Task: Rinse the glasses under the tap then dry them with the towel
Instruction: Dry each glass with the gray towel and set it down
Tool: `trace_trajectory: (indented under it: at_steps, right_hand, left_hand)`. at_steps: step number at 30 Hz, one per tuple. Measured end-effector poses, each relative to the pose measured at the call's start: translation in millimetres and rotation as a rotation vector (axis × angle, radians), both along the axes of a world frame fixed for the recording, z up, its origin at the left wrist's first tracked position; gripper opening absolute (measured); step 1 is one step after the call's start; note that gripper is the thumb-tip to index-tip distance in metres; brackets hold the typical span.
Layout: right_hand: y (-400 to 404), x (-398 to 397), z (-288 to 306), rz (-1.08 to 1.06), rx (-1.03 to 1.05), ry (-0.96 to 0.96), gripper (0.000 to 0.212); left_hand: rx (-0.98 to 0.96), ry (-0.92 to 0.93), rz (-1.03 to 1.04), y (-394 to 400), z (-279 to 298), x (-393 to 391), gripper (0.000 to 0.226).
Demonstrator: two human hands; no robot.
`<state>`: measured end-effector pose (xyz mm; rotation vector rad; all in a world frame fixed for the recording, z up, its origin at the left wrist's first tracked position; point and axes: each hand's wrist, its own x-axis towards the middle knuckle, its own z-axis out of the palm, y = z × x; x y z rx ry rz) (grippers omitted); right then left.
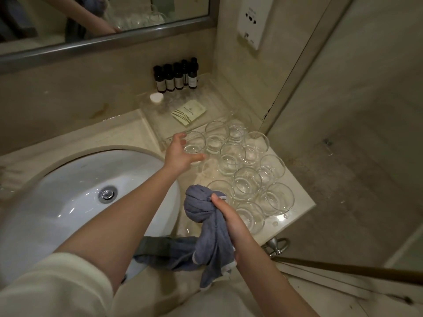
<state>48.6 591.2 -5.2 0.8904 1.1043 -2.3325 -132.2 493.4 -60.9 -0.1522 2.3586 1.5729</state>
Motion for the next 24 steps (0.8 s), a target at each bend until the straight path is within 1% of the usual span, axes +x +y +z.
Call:
trace_trajectory:
  at_steps: [2, 5, 8, 11, 13, 15, 18, 21, 22, 24]
  right_hand:
    - [1, 1, 0, -0.013, -0.011, 0.012, 0.038]
    - [0, 4, -1, -0.008, 0.009, 0.034, 0.045]
    - [-6, 8, 1, -0.027, 0.030, 0.074, 0.051]
    - [-13, 4, 8, -0.107, 0.092, 0.193, 0.044]
    - [-21, -3, 17, -0.120, 0.209, 0.295, 0.036]
    - [-32, -9, 25, -0.125, 0.315, 0.390, 0.026]
    - [-54, -11, 35, -0.092, 0.420, 0.519, 0.019]
    - [-80, -8, 33, 0.029, 0.549, 0.702, 0.013]
    - [-88, -5, 32, 0.093, 0.634, 0.780, 0.020]
    - [-102, 2, 26, 0.217, 0.878, 0.939, 0.042]
  left_hand:
    - [0.022, 0.002, 0.031, -1, 1, 4, 0.092]
    - [0.060, 0.006, 0.087, -11, 2, 17, 0.089]
    - [0.118, 0.005, 0.199, -32, 7, 34, 0.082]
    - [0.236, -0.004, 0.310, -62, 24, 52, 0.072]
    - [0.356, -0.042, 0.353, -83, 39, 68, 0.077]
    - [0.434, -0.053, 0.372, -100, 53, 88, 0.079]
    - [0.453, -0.039, 0.422, -121, 67, 120, 0.077]
    - [0.512, -0.026, 0.477, -132, 78, 145, 0.073]
    - [0.550, -0.024, 0.505, -133, 81, 152, 0.067]
    - [0.625, -0.020, 0.553, -133, 88, 163, 0.055]
